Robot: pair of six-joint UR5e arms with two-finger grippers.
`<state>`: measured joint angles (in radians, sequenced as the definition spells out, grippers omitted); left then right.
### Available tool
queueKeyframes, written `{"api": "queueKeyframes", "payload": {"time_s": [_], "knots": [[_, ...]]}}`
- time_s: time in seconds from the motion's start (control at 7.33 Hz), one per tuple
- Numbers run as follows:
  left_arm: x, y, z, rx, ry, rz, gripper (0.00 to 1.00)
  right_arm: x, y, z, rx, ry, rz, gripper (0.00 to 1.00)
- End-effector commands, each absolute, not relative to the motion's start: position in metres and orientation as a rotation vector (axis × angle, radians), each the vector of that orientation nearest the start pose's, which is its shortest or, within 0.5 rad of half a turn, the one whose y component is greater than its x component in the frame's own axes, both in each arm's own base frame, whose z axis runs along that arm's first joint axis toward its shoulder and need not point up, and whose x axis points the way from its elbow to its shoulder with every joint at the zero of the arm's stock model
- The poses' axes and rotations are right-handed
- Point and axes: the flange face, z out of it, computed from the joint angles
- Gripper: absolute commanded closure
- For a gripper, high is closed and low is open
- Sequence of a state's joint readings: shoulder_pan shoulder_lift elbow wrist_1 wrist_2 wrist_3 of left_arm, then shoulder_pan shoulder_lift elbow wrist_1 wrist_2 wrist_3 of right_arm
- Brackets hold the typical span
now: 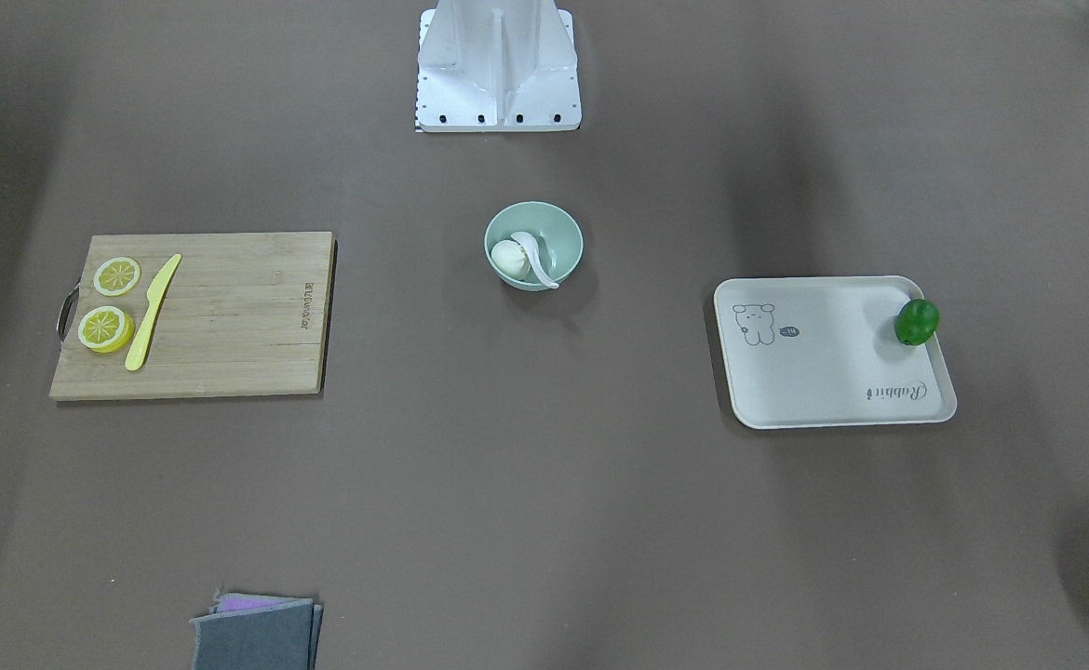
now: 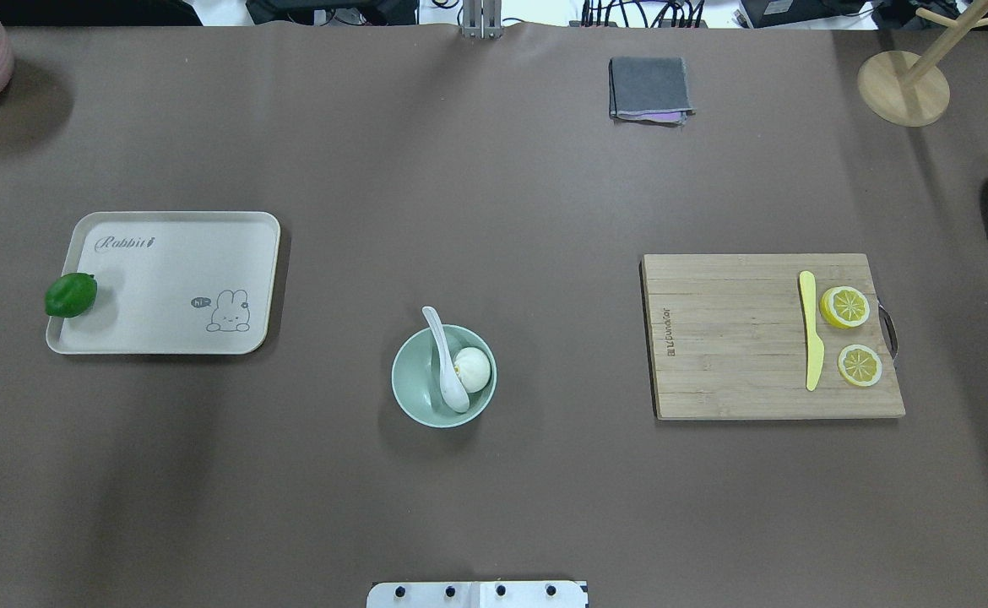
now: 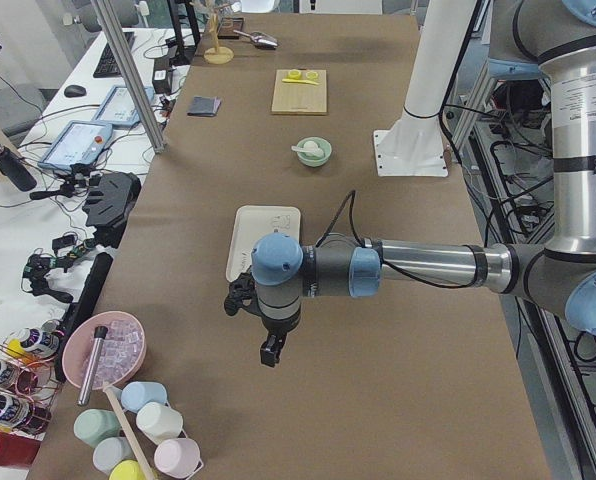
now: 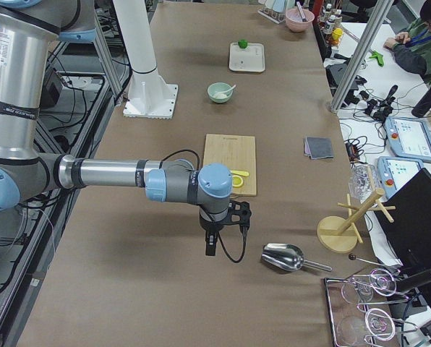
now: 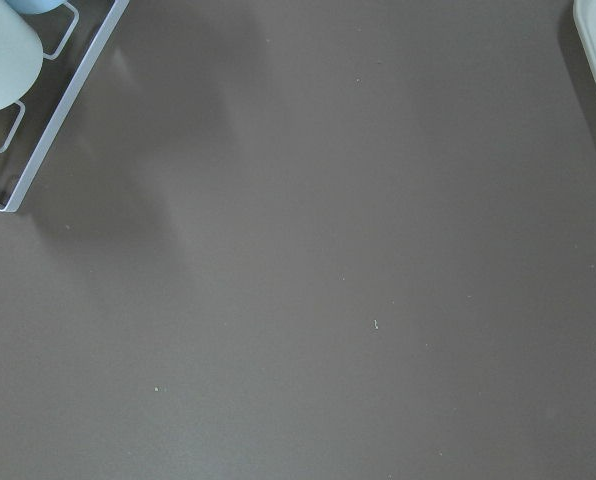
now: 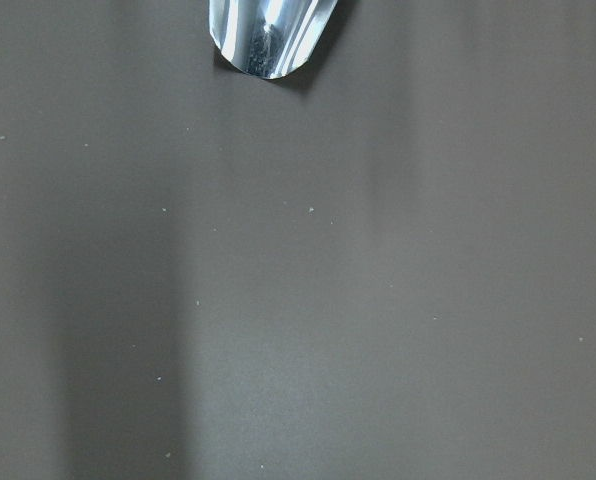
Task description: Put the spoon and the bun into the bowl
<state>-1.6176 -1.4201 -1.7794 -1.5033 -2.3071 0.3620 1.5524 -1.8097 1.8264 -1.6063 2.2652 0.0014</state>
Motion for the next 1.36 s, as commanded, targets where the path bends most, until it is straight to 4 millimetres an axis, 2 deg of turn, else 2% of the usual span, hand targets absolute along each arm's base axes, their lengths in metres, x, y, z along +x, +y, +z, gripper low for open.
{"api": "queueKeyframes", "payload": {"time_s": [0.0, 1.23], "knots": [[-0.0858, -0.4204, 0.6326, 0.144, 0.725, 0.299, 0.01, 0.0622, -0.3910, 0.6462, -0.023, -0.696, -0.012, 0.00], [-0.0855, -0.4157, 0.6338, 0.141, 0.727, 0.298, 0.01, 0.0608, -0.3911, 0.6449, -0.021, -0.715, -0.014, 0.00]]}}
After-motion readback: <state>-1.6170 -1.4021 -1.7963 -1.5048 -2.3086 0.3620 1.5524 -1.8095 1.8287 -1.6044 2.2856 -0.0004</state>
